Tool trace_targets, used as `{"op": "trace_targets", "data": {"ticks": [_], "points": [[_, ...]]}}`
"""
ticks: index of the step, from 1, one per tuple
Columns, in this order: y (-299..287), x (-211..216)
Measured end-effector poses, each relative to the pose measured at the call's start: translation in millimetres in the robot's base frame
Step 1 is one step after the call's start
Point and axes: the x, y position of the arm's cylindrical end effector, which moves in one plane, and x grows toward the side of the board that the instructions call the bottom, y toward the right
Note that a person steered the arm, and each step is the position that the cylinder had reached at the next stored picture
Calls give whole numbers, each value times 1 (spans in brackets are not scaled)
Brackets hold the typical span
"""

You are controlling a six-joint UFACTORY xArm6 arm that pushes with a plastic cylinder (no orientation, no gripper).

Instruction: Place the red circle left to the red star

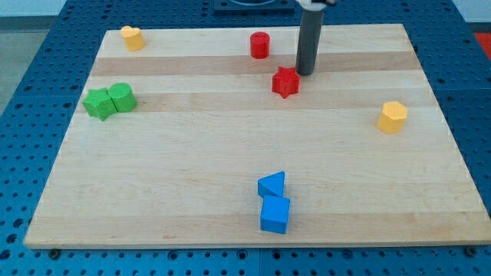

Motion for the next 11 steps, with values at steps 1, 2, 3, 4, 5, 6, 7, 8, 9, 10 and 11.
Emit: {"op": "trace_targets", "data": {"ticks": [1,2,3,4,5,6,7,8,9,10,11], "points": [[-2,-43],[-24,-75],[-53,-95],[-66,-82],[-67,-46],[-64,-7],[-67,-7],[-87,-43],[-115,-42],[-121,-1],[-115,20]]}}
